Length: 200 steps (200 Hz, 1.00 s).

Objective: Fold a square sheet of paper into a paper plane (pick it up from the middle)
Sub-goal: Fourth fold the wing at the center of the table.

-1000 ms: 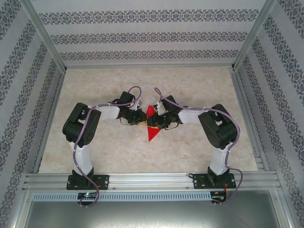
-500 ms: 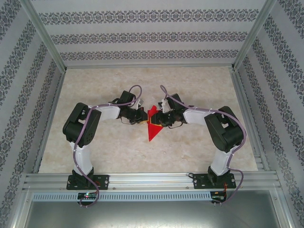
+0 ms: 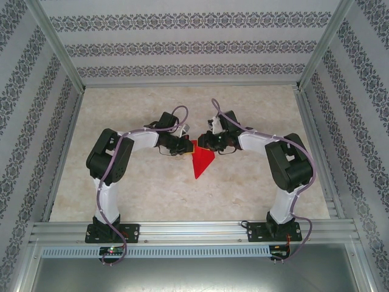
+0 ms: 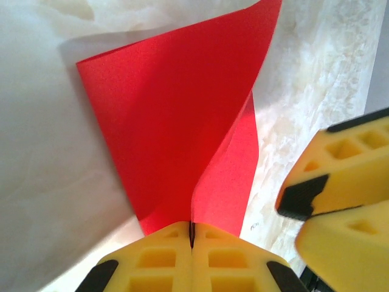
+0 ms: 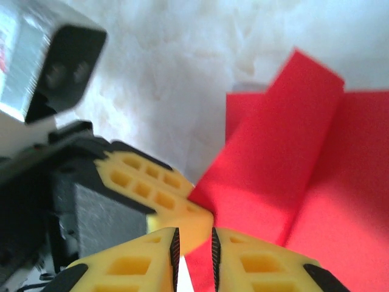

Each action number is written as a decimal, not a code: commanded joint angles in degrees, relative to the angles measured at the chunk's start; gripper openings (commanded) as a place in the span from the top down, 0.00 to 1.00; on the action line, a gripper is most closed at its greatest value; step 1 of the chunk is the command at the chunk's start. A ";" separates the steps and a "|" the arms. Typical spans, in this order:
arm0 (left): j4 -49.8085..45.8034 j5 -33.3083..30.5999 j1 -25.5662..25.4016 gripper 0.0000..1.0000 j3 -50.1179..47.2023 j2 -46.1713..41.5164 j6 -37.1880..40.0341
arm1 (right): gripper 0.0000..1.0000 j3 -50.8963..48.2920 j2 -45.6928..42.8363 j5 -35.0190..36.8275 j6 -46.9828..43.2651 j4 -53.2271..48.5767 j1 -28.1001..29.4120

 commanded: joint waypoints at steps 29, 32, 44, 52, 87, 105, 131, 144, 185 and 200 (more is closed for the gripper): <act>-4.15 0.72 -0.80 0.96 2.69 2.52 3.70 | 0.78 6.08 4.37 2.10 -3.62 -4.61 -0.51; -4.19 0.73 -0.82 0.96 2.77 2.61 3.75 | 0.78 6.29 4.54 2.39 -3.68 -4.60 -0.51; -4.70 0.83 -0.80 0.95 3.26 3.08 4.22 | 0.79 7.21 5.24 2.82 -4.10 -4.91 -0.52; -5.13 0.89 -0.80 0.96 3.51 3.41 4.52 | 0.79 8.00 5.85 3.52 -4.53 -5.88 -0.52; -5.62 1.32 -0.81 0.95 4.35 4.32 5.07 | 0.79 10.22 8.09 6.05 -5.97 -8.36 -0.61; -5.81 1.70 -0.89 0.95 5.21 4.64 5.15 | 0.80 10.96 8.95 7.53 -6.48 -9.54 -0.60; -6.56 2.03 -0.89 0.95 6.54 5.12 5.32 | 0.80 11.82 9.58 9.92 -7.53 -11.39 -0.66; -6.79 2.07 -0.98 0.94 6.94 5.38 5.34 | 0.81 12.40 10.04 11.46 -7.98 -12.78 -0.68; -7.36 2.14 -1.15 0.92 7.74 6.09 5.42 | 0.82 12.69 10.75 13.91 -9.18 -15.20 -0.70; -7.75 2.14 -1.25 0.90 8.09 6.11 5.50 | 0.82 12.40 10.90 14.42 -9.34 -15.22 -0.70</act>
